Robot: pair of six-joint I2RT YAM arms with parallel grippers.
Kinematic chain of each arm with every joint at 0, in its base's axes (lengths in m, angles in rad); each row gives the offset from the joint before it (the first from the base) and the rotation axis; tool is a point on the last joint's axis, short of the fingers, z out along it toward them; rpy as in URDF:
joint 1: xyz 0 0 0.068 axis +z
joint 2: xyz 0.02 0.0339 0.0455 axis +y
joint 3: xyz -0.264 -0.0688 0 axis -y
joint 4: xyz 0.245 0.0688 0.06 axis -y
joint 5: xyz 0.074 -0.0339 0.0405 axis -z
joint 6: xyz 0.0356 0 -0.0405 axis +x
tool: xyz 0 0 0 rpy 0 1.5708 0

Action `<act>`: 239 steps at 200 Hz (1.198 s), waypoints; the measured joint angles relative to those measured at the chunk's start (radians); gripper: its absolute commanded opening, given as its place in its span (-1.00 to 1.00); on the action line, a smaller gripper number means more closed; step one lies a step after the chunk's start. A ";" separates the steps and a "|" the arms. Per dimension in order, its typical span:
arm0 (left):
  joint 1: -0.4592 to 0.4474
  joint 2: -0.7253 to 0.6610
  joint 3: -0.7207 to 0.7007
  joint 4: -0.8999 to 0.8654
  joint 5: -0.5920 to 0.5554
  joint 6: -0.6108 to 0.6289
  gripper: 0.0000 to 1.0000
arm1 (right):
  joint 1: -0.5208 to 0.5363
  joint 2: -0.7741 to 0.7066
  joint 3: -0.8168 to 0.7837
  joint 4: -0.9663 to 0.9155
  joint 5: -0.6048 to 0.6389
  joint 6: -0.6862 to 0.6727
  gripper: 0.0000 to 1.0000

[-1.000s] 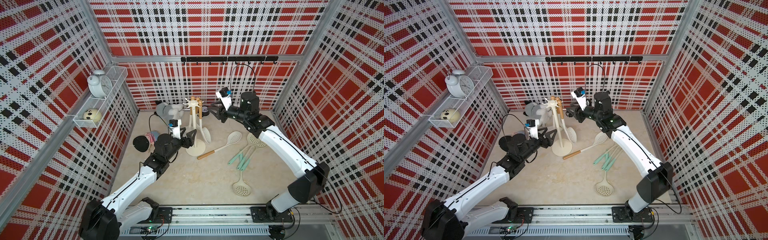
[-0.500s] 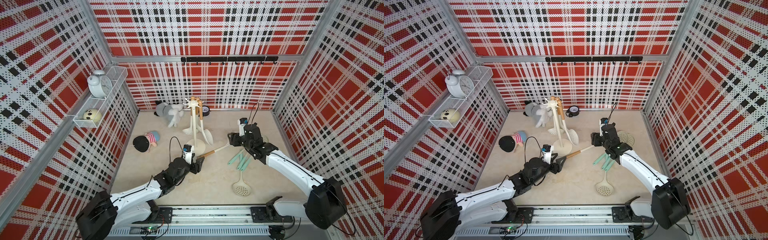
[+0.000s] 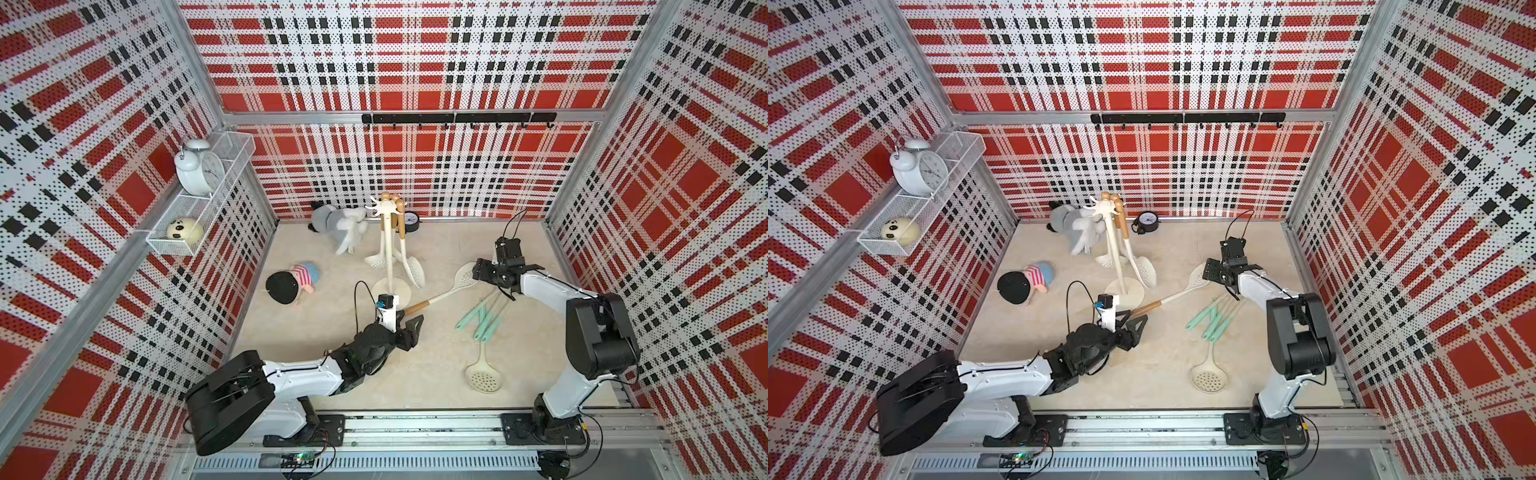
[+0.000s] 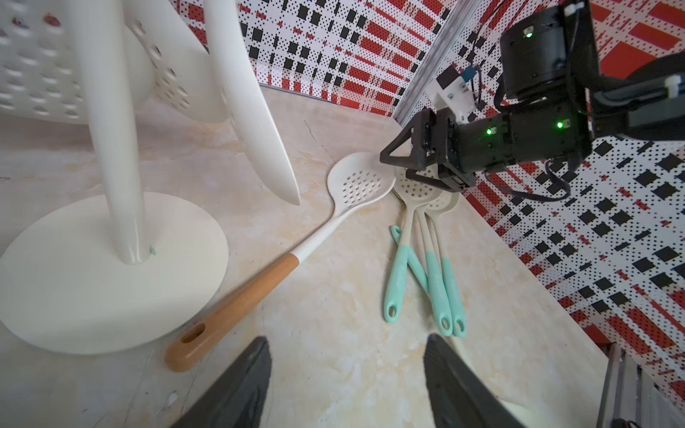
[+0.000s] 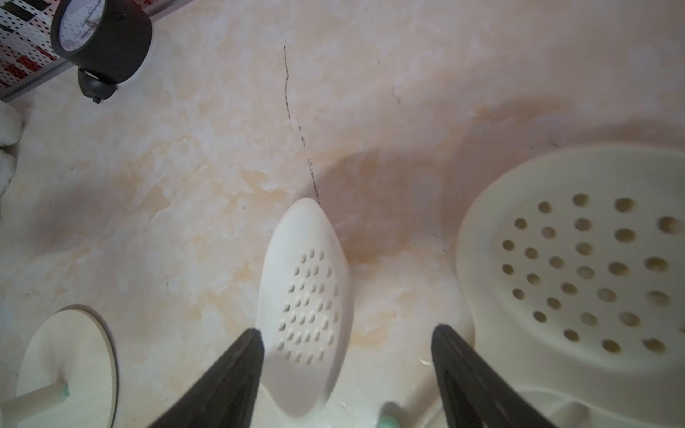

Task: Hang the skimmer on the kitchen utensil rack
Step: Pick up the skimmer from the center of the board.

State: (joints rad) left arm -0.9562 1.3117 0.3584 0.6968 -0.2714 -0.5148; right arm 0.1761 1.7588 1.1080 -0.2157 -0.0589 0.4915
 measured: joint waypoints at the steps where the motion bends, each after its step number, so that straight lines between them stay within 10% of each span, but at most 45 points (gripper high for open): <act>1: 0.000 0.001 0.000 0.000 0.000 -0.001 0.37 | 0.000 0.002 0.002 0.000 -0.002 0.000 0.37; 81: 0.048 -0.041 -0.024 0.027 0.019 -0.030 0.36 | -0.020 0.047 -0.025 0.055 -0.061 -0.005 -1.00; 157: 0.193 -0.362 -0.077 -0.081 0.154 -0.015 0.36 | -0.048 -0.430 -0.345 0.243 -0.176 -0.139 -1.00; 239: 0.198 -0.473 0.196 -0.362 0.290 0.087 0.30 | -0.048 -0.823 -0.296 0.277 -0.253 -0.093 -1.00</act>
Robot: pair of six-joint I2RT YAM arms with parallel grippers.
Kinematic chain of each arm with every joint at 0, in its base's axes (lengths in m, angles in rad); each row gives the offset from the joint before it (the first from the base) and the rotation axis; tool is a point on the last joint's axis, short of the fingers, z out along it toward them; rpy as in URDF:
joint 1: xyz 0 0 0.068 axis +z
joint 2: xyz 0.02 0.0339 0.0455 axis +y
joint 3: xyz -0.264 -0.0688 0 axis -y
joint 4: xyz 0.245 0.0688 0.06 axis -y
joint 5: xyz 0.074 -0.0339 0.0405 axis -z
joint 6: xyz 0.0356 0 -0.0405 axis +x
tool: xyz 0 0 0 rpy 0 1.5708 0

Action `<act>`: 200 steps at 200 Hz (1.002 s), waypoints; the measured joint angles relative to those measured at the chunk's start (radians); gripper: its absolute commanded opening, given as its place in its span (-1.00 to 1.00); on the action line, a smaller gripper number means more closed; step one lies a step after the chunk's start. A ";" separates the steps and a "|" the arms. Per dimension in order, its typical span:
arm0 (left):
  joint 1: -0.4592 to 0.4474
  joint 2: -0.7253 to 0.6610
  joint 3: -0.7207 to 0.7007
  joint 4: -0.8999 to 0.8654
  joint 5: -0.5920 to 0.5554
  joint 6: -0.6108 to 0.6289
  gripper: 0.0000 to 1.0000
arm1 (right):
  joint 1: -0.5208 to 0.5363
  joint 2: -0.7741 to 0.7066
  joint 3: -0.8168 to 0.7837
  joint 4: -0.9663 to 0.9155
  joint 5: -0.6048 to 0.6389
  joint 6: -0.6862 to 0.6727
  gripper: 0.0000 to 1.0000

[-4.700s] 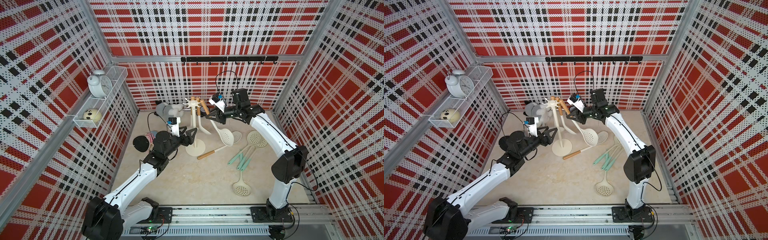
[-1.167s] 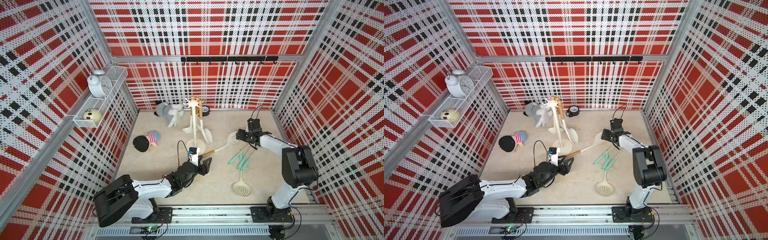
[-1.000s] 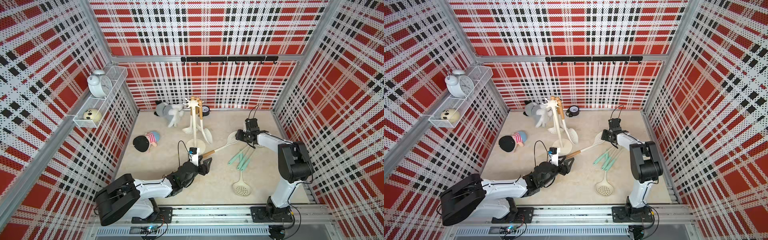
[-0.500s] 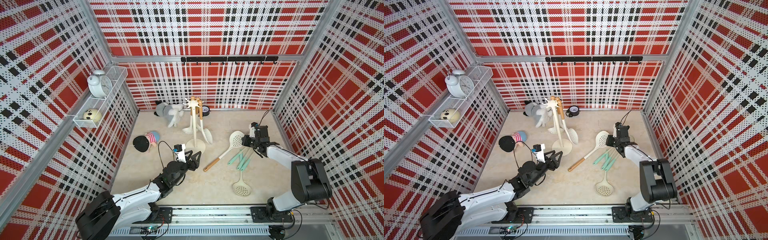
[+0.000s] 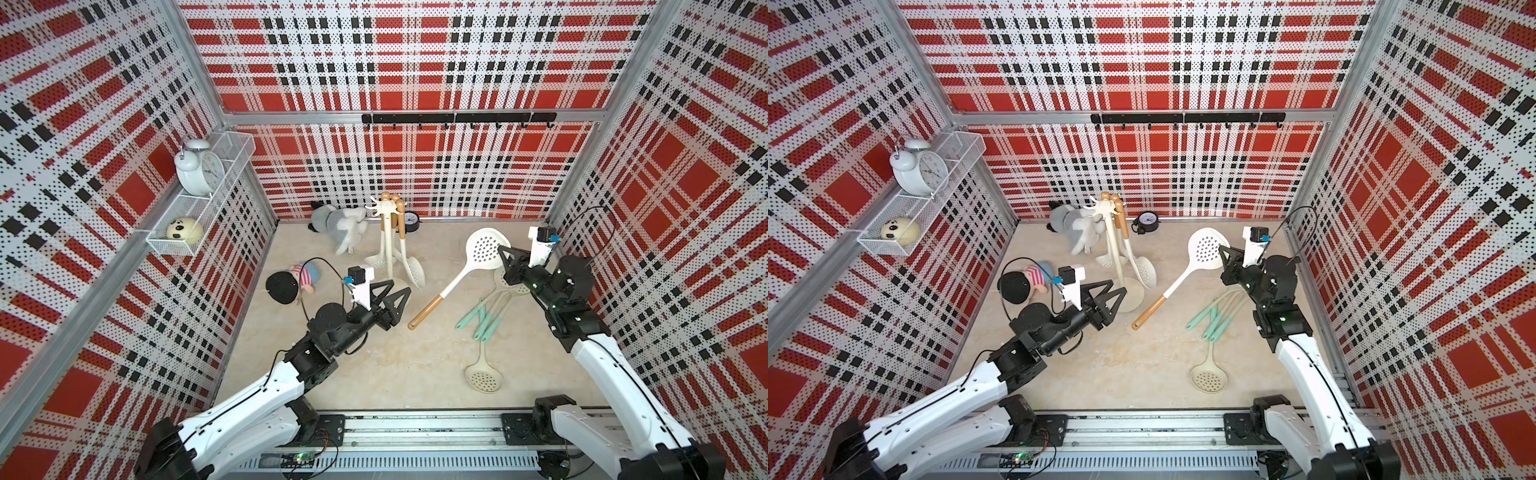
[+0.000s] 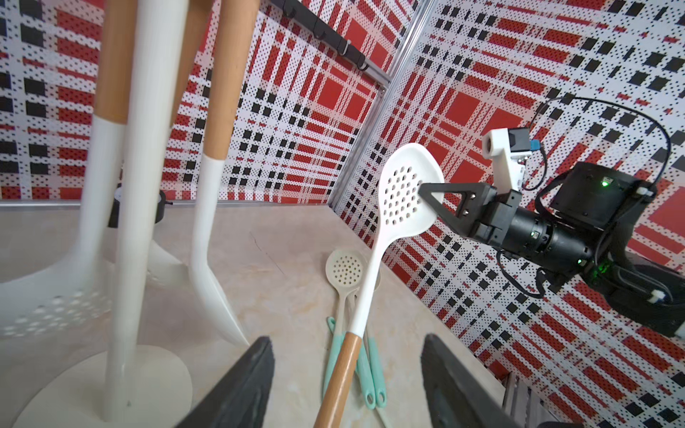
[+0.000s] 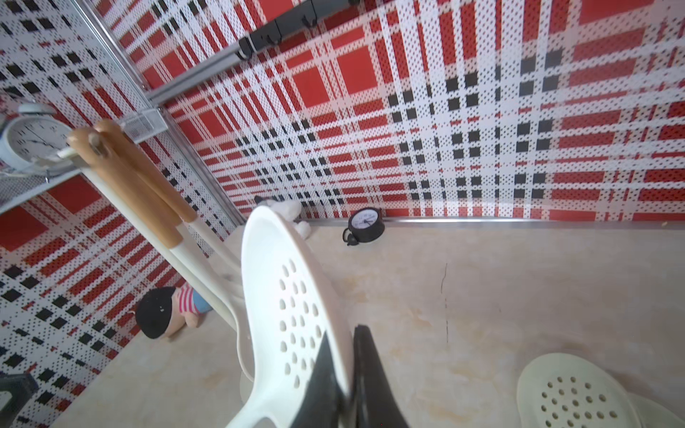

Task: Hang the skimmer on the kitchen utensil rack
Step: Pick up the skimmer from the center of the board.

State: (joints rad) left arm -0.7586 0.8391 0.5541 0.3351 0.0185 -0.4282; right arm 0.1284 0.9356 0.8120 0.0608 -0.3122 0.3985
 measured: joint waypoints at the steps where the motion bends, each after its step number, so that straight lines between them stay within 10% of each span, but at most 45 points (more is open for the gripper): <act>1: 0.001 -0.002 0.001 -0.002 0.000 -0.001 0.31 | 0.000 -0.002 0.002 -0.001 0.002 0.003 -1.00; 93: 0.023 -0.220 -0.060 0.218 -0.018 -0.206 0.76 | 0.097 -0.152 -0.074 0.066 0.279 0.624 -1.00; 200: -0.072 0.031 0.049 0.446 -0.059 -0.238 0.54 | 0.229 -0.203 -0.092 0.146 0.425 0.789 -1.00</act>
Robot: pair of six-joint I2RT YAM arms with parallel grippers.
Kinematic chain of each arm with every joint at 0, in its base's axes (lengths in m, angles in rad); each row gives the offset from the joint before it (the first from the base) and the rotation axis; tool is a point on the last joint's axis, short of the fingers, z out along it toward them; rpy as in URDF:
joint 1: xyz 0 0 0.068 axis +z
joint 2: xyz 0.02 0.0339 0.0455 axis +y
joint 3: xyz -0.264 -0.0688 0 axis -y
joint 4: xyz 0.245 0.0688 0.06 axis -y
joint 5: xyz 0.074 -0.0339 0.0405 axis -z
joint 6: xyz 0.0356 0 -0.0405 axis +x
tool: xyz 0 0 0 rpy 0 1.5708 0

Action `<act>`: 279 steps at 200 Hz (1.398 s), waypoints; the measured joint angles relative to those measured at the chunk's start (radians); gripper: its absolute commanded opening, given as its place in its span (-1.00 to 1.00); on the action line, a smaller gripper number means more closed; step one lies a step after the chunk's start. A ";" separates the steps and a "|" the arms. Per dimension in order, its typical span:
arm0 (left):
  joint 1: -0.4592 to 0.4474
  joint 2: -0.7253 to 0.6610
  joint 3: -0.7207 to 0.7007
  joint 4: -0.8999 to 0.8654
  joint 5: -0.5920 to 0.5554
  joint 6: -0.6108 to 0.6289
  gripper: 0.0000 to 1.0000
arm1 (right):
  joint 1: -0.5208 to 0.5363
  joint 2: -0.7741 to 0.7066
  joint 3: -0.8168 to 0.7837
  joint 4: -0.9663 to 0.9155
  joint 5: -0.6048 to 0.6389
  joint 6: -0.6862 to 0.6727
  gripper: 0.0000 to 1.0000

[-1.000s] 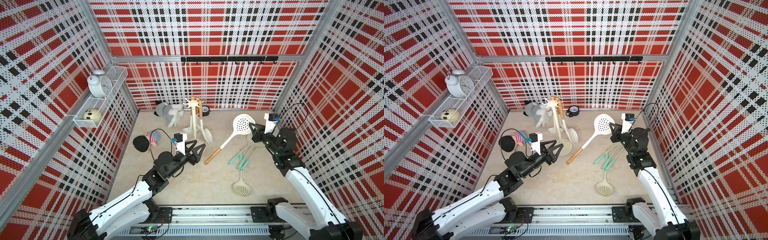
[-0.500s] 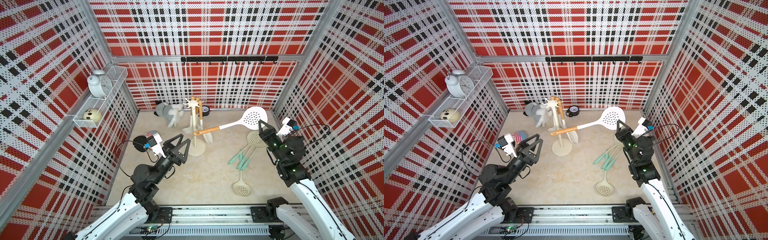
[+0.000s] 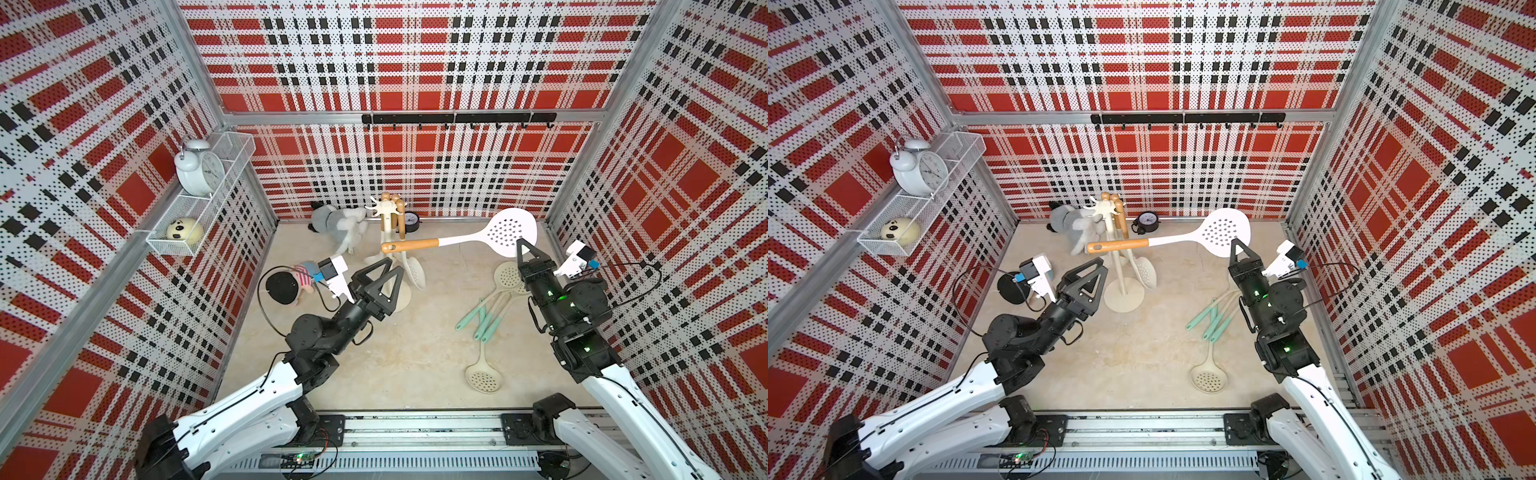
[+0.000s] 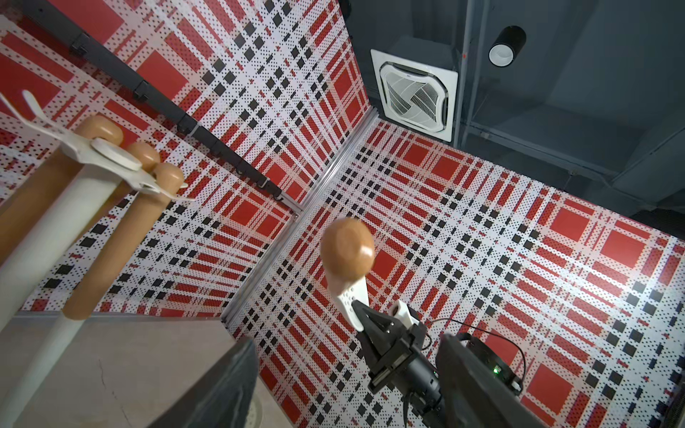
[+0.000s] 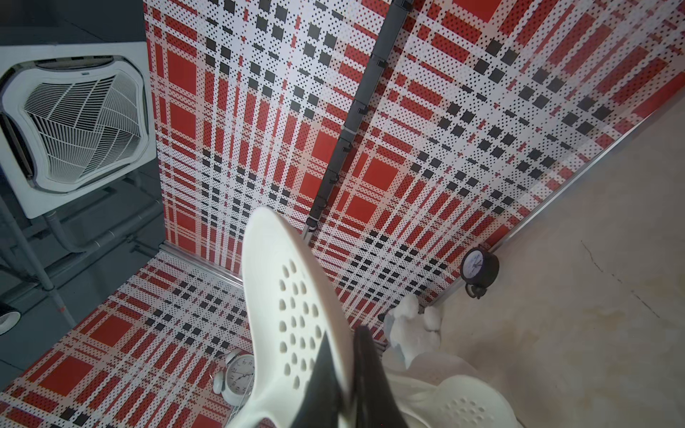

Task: Hang the skimmer on the kitchen utensil rack
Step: Pick up the skimmer from the center of the board.

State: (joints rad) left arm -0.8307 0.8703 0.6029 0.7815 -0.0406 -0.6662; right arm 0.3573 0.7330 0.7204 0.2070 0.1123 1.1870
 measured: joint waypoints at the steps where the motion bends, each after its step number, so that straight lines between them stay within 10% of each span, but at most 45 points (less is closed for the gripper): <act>1: 0.000 0.001 0.002 0.001 0.000 -0.001 0.54 | 0.000 -0.001 0.000 0.000 0.000 0.000 -1.00; 62: 0.033 0.036 0.080 0.066 0.027 -0.022 -0.15 | 0.010 -0.021 -0.046 0.017 -0.019 0.005 -1.00; 142: 0.034 0.081 0.080 0.077 0.038 -0.048 -0.18 | 0.014 -0.031 -0.076 0.071 -0.026 0.012 -1.00; 204: 0.044 0.118 0.077 0.090 0.028 -0.060 -1.00 | 0.025 -0.032 -0.099 0.111 -0.010 -0.003 -1.00; 235: 0.066 0.103 0.074 0.064 0.041 -0.066 -1.00 | 0.030 -0.040 -0.103 0.119 -0.013 -0.102 0.73; 279: 0.186 0.043 0.186 -0.293 0.100 -0.020 -1.00 | 0.033 -0.108 -0.072 -0.032 0.037 -0.550 0.95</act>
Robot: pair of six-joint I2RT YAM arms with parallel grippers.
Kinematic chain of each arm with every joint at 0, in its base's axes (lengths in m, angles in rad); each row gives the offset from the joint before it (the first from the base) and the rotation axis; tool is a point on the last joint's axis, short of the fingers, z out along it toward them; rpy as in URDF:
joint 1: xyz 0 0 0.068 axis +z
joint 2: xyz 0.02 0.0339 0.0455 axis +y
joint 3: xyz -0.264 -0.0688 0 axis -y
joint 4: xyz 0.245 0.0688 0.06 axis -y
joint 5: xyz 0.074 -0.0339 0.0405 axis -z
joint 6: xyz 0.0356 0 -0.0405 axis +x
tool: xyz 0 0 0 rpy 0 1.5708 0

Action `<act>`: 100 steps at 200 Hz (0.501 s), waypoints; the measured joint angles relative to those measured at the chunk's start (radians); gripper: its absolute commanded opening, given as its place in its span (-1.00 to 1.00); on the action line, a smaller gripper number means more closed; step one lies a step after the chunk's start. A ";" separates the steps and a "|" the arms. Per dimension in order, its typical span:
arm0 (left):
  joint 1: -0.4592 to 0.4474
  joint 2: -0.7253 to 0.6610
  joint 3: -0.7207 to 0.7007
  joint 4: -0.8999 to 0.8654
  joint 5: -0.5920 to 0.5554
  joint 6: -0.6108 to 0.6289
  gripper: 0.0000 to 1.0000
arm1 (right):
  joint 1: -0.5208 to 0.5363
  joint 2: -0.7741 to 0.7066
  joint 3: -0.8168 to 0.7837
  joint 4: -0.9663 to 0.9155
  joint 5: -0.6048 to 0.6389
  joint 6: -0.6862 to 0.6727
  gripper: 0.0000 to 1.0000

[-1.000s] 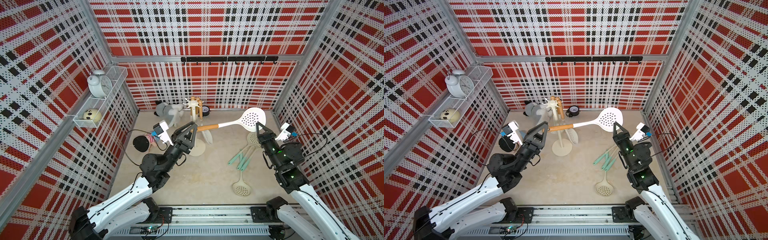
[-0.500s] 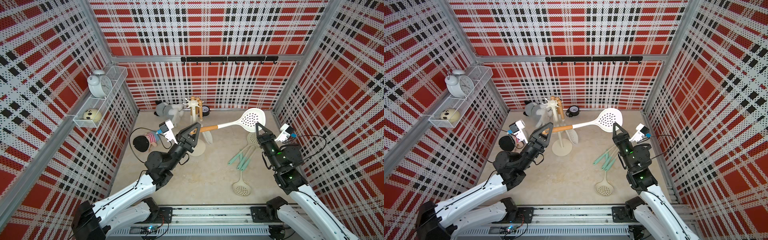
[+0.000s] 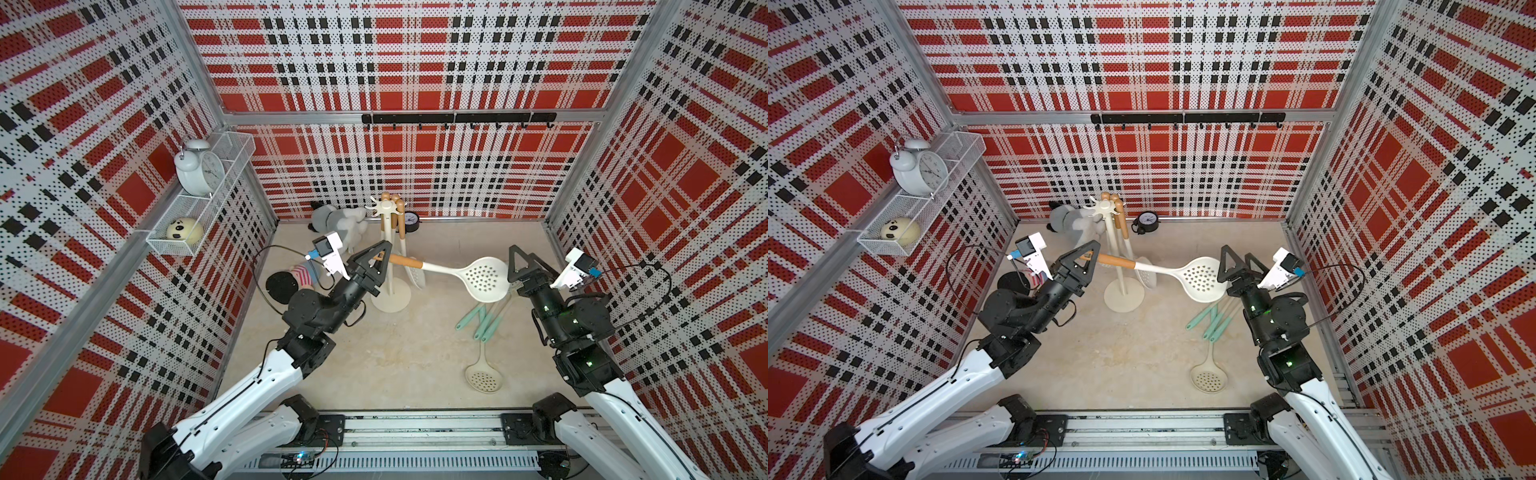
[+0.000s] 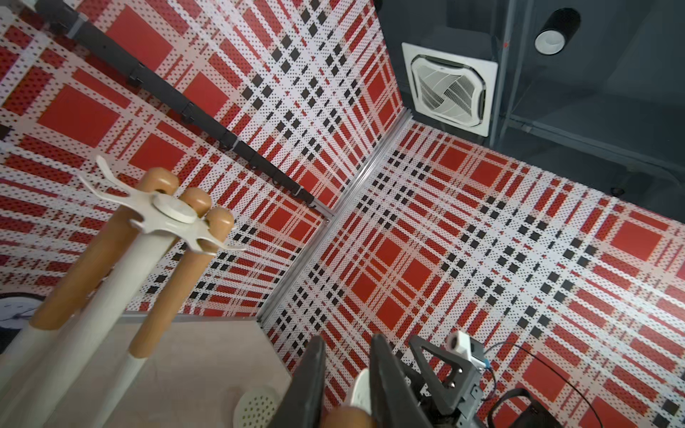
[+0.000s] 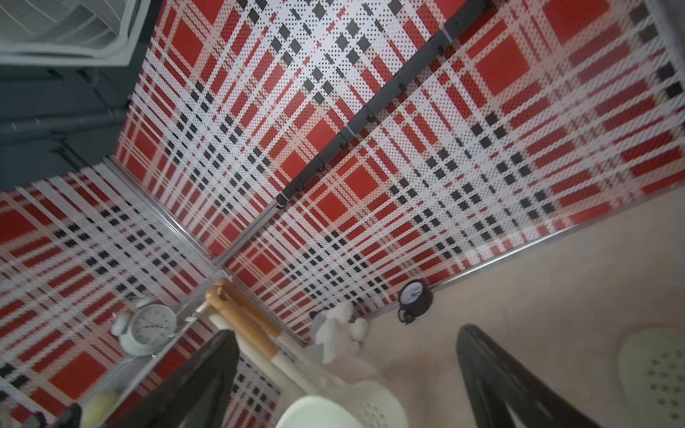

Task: Hang the skimmer on the kitchen utensil rack
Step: Pick up the skimmer from the center of the board.

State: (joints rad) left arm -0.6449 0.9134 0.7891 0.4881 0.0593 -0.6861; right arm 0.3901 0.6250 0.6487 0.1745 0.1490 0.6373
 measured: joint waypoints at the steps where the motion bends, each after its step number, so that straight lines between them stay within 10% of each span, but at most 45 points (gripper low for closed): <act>1: 0.004 0.000 0.008 -0.015 0.004 0.005 -1.00 | 0.000 0.000 0.004 -0.006 -0.002 -0.018 0.95; 40: 0.072 0.019 0.211 -0.384 0.068 0.110 -1.00 | 0.039 0.143 0.234 -0.166 -0.216 -0.398 0.84; 100: 0.074 0.075 0.301 -0.663 0.118 0.185 -1.00 | 0.436 0.473 0.462 -0.363 -0.260 -0.763 0.67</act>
State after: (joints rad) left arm -0.5709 0.9882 1.0904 -0.1753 0.1776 -0.5011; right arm 0.8265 1.0981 1.1103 -0.1883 -0.1108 -0.1253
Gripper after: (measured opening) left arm 0.219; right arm 0.860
